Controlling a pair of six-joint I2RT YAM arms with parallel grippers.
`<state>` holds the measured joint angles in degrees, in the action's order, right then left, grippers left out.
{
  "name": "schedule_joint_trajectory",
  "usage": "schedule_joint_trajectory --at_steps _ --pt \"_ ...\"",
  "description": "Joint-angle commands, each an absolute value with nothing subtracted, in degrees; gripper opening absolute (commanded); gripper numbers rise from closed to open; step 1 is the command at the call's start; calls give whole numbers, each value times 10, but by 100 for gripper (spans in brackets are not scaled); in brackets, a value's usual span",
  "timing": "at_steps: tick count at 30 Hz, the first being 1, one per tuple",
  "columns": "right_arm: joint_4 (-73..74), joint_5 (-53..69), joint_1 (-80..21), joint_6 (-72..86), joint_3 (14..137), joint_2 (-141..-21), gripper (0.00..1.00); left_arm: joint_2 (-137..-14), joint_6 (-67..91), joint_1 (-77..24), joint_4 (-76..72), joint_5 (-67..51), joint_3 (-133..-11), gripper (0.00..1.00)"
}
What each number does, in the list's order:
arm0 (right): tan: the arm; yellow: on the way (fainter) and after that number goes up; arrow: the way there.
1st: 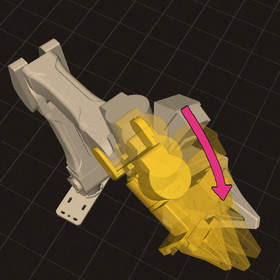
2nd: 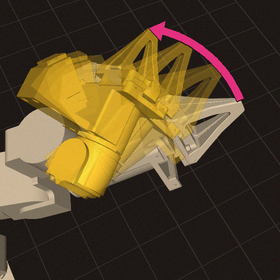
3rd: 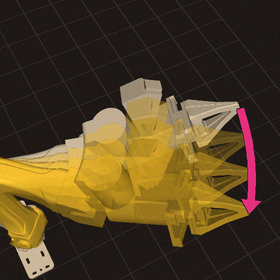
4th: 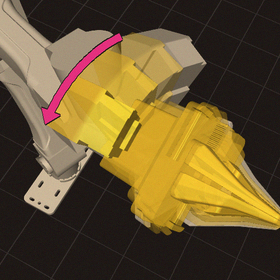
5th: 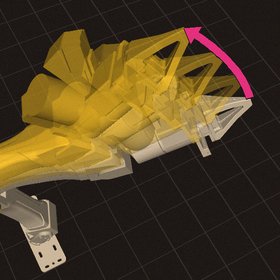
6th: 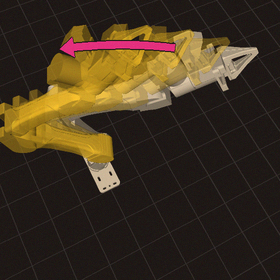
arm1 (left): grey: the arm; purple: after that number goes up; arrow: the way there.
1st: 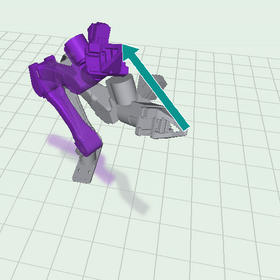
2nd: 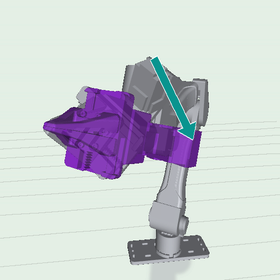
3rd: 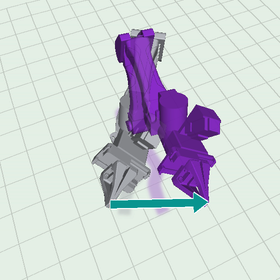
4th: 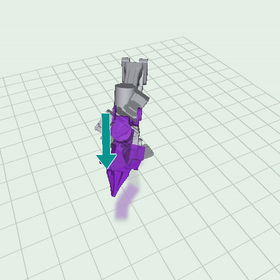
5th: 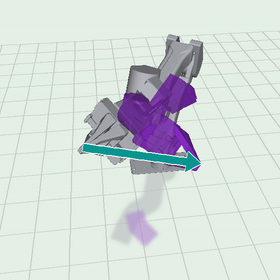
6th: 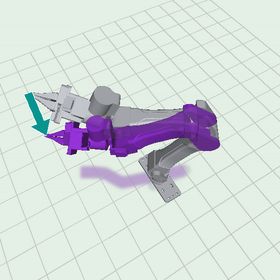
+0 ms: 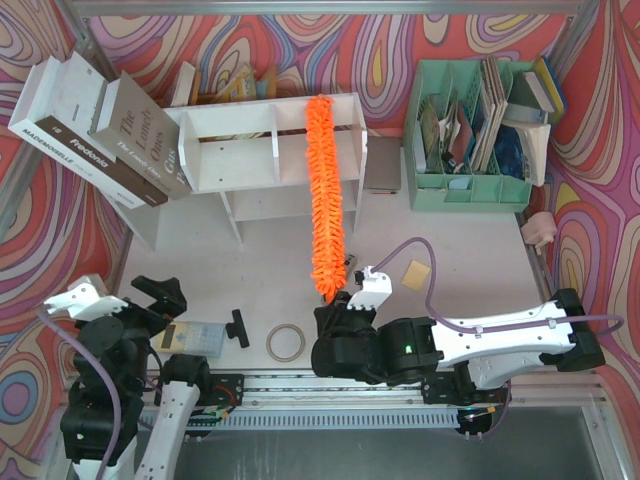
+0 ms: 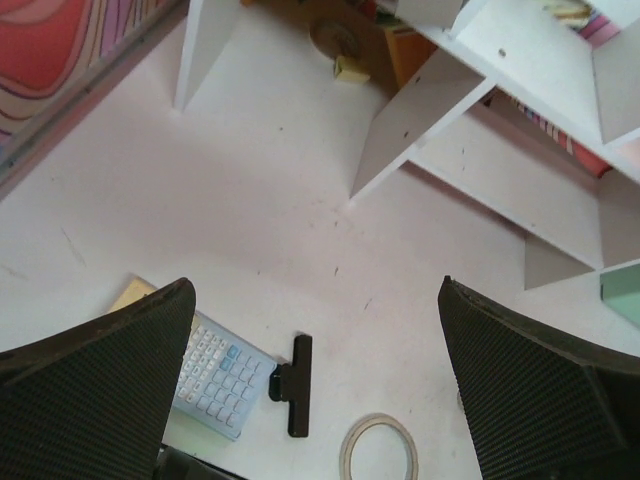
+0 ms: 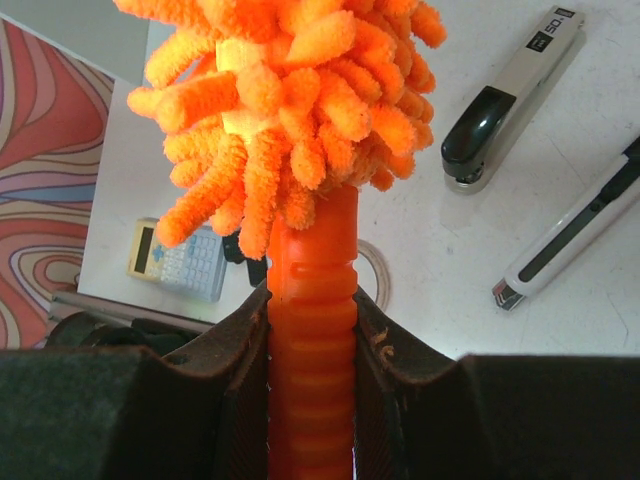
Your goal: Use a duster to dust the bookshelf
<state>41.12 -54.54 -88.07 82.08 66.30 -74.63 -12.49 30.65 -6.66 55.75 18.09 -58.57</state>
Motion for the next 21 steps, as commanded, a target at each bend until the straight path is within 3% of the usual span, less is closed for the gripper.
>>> schedule_joint_trajectory --at_steps 1,12,21 --pt "455 -601 -879 858 680 -728 0 -93 310 -68 542 150 -545 98" --pt "377 -573 -868 784 679 -748 0 -95 289 -68 519 121 -539 98" --pt "520 -600 -864 917 692 -739 0 -63 308 -68 509 107 -525 98"
